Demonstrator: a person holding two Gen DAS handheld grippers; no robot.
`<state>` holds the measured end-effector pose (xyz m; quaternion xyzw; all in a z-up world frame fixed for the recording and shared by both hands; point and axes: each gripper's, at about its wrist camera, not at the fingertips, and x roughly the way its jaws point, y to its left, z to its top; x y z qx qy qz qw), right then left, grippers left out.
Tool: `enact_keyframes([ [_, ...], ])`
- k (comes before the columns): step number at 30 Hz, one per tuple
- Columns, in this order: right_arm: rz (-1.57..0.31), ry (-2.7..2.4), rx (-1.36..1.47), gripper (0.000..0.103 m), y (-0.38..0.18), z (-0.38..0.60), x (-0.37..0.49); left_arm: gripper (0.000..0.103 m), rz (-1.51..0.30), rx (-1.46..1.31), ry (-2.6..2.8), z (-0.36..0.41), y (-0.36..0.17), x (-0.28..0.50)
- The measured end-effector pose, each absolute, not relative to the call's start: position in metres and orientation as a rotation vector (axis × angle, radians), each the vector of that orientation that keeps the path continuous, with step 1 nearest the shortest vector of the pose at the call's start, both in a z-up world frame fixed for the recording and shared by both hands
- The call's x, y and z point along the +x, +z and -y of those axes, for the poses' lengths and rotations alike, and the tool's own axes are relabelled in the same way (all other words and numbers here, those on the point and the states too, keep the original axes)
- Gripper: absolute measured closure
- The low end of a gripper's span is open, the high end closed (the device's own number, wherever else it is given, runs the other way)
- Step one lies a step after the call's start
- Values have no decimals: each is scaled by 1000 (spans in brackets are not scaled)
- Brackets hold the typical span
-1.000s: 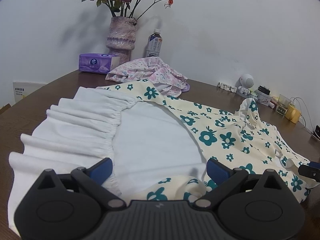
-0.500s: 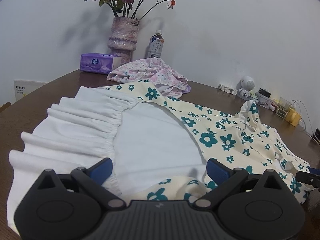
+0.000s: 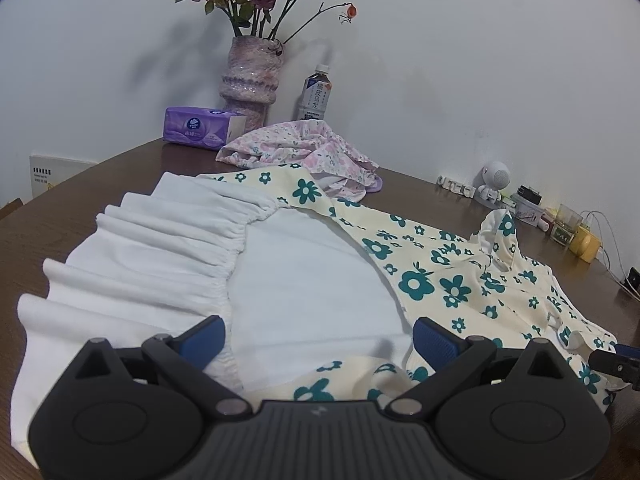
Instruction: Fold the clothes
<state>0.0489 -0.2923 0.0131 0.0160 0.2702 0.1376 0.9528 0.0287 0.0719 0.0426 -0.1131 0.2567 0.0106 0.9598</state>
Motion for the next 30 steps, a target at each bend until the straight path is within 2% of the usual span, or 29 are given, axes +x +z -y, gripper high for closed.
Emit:
enact_keyframes([
  [30, -554, 289, 92, 1, 12, 300, 51, 3, -520, -230, 22, -72, 42, 28],
])
